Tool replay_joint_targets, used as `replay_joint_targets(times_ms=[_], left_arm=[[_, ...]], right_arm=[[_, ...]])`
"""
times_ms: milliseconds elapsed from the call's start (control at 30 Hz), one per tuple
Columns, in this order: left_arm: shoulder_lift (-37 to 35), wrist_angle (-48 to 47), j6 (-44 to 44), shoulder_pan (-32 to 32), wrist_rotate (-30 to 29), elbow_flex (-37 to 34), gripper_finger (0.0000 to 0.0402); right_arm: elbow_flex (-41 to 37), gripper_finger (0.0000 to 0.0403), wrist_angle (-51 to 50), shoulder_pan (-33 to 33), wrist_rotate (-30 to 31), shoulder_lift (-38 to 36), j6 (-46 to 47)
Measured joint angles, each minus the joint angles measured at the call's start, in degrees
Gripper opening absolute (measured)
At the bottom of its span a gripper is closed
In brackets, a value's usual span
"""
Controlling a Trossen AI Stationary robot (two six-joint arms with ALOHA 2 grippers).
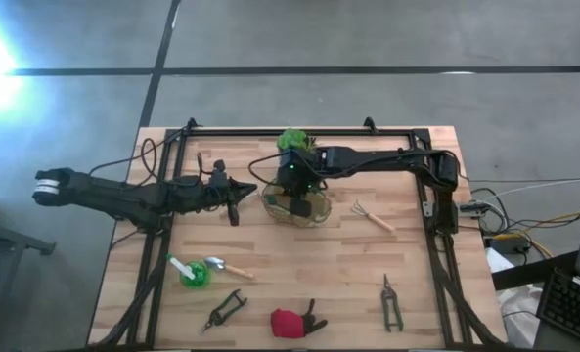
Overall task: Pick & Place Garden tools in Gardening bag
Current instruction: Prepare the gardening bag
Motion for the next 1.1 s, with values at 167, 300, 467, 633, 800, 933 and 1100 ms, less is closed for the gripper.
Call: replay_joint_targets(times_ms=[167, 300, 467, 633, 800, 933, 1100], left_arm=[[0.0, 0.1, -1.2, 0.0, 0.0, 0.0, 0.001], [0.0, 0.1, -3.0, 0.0, 0.0, 0.7, 0.001], [0.1, 0.1, -7.1, 0.0, 1.0, 1.0, 0.001], [1.1, -1.3, -13.0, 0.0, 4.0, 1.0, 0.001], [3.6, -1.3, -16.4, 0.1, 7.2, 1.1, 0.001], [5.5, -2.6, -17.3, 0.1, 12.1, 2.9, 0.001], [7.5, -9.2, -16.4, 0.8, 13.7, 8.2, 0.001]], right_arm=[[0.0, 0.001, -2.2, 0.0, 0.0, -0.5, -1.5], [0.0, 0.0009, -2.8, 0.3, 0.0, -1.3, -1.8], [0.0, 0.0009, -3.4, 0.7, 0.1, -2.9, -2.2], [0.0, 0.0009, -4.0, 1.6, 2.7, -4.6, -3.4], [0.0, 0.0008, -4.0, 2.5, 3.3, -4.9, -3.8], [0.0, 0.0008, -4.0, 3.3, 3.6, -5.0, -5.6], [0.0, 0.0008, -4.4, 3.8, 3.6, -5.0, -7.4]])
